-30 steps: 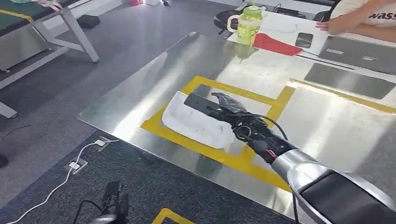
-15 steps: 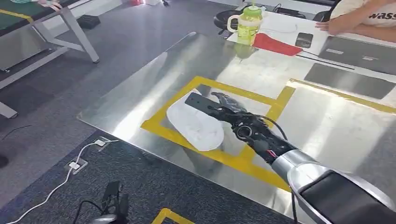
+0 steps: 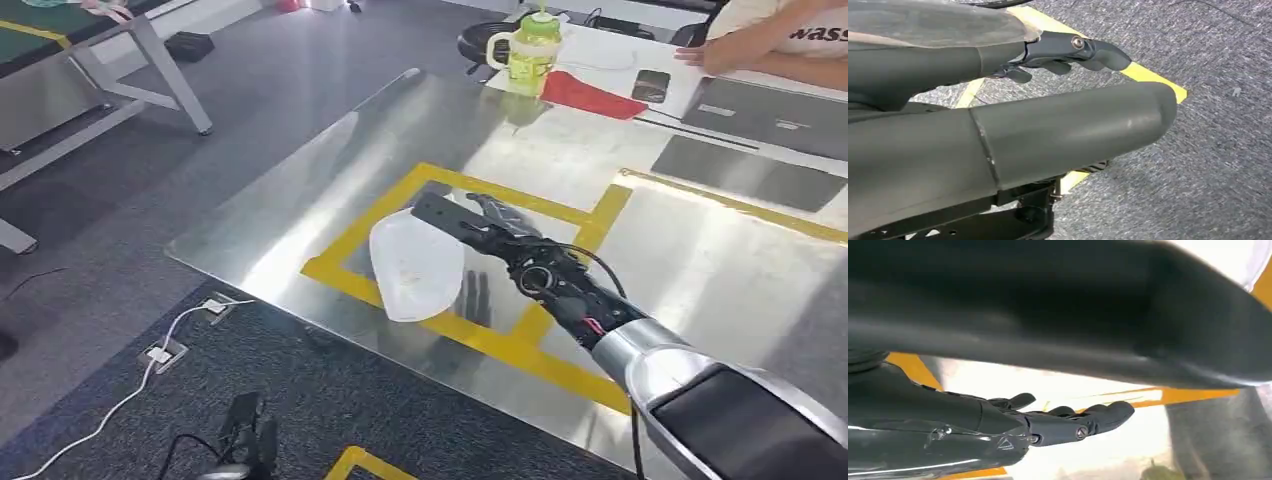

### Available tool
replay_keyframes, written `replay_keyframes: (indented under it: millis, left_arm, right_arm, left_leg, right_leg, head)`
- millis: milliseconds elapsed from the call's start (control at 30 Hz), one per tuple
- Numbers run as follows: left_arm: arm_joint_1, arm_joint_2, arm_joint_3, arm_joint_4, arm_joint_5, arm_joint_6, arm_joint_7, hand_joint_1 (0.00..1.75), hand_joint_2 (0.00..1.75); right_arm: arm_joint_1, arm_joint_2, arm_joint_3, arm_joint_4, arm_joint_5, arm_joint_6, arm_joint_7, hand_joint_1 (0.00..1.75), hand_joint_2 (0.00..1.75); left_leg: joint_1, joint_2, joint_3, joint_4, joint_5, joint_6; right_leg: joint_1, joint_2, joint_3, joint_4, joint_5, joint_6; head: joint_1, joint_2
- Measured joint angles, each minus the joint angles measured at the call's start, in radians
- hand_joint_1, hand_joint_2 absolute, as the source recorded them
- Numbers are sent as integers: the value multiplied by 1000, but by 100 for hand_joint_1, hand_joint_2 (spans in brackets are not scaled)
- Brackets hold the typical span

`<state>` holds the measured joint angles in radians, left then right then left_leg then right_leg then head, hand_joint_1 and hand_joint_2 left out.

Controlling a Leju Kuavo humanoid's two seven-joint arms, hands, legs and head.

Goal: Take the parts from the cabinet and place them on the table.

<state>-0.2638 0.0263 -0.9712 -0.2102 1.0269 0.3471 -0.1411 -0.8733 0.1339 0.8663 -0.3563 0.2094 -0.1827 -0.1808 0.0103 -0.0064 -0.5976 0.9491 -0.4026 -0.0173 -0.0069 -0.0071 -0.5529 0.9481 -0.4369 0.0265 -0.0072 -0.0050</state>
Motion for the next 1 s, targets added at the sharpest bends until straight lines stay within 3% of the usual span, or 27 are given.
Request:
replay_keyframes:
  millis: [533, 733, 1000]
  left_arm:
    - [2, -3, 0, 0, 2, -12, 1, 0, 0]
    - [11, -4, 0, 0, 14, -32, -14, 0, 0]
    - [26, -4, 0, 0, 22, -41, -20, 0, 0]
  right_arm:
    - [-16, -16, -4, -11, 10, -27, 0, 0, 0]
    - [-50, -22, -16, -24, -14, -27, -29, 0, 0]
    - [-65, -34, -86, -77, -192, -15, -153, 0, 0]
  left_leg:
    - [0, 0, 0, 0, 0, 0]
    - [0, 0, 0, 0, 0, 0]
    - [0, 0, 0, 0, 0, 0]
  right_leg:
    - [0, 0, 0, 0, 0, 0]
    - [0, 0, 0, 0, 0, 0]
    - [0, 0, 0, 0, 0, 0]
  head:
    - [0, 0]
    - [0, 0]
    - [0, 0]
